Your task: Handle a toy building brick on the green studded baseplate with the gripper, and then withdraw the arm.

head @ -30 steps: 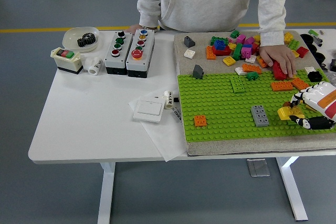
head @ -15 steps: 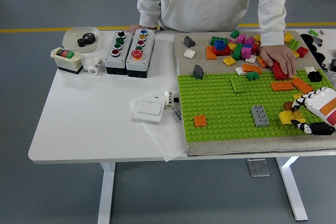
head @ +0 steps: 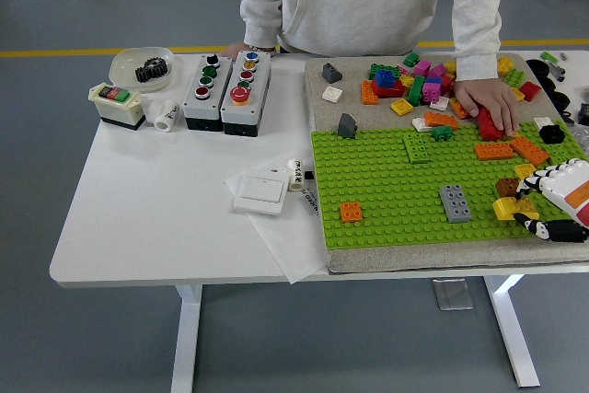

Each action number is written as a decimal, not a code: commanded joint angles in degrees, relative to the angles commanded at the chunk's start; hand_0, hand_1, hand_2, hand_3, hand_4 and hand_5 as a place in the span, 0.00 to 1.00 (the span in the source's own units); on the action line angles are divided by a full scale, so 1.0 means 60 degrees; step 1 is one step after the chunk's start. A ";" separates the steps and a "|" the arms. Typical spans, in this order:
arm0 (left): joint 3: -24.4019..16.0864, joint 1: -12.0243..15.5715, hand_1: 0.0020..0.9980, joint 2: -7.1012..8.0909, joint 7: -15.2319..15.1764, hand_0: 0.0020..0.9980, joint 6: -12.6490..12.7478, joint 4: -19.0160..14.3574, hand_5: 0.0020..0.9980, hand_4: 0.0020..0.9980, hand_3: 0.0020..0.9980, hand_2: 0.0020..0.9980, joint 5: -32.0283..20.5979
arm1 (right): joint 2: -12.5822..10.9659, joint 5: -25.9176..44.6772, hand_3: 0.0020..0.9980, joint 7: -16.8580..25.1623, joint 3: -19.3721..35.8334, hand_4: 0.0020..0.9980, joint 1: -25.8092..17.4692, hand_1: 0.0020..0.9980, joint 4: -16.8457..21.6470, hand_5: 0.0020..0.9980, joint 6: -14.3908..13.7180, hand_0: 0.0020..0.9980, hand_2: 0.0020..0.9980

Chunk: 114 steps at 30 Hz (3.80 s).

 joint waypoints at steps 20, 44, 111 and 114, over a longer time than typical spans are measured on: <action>0.0068 -0.0103 0.81 -0.0021 0.0081 0.79 -0.0115 -0.0040 0.62 0.71 0.64 0.79 0.0068 | 0.0173 0.1101 0.51 0.0233 -0.0048 0.64 0.0159 0.46 -0.0473 0.30 0.0000 0.34 0.52; 0.0236 -0.0137 0.81 -0.0079 0.0066 0.79 -0.0215 -0.0072 0.62 0.71 0.64 0.79 -0.0007 | 0.0228 0.1849 0.52 0.0233 -0.1179 0.62 0.0602 0.46 -0.1005 0.27 0.0000 0.33 0.52; -0.0025 -0.0114 0.80 0.0034 0.0198 0.78 -0.0293 -0.0038 0.62 0.71 0.64 0.79 0.0492 | -0.0649 0.2529 0.62 -0.0284 0.0830 0.81 -0.0478 0.55 0.1463 0.32 0.0000 0.44 0.69; -0.0018 -0.0124 0.80 0.0048 0.0196 0.78 -0.0283 -0.0034 0.62 0.71 0.64 0.79 0.0469 | -0.0810 0.2790 0.62 -0.0889 0.1258 0.81 -0.0886 0.55 0.2311 0.32 0.0000 0.44 0.69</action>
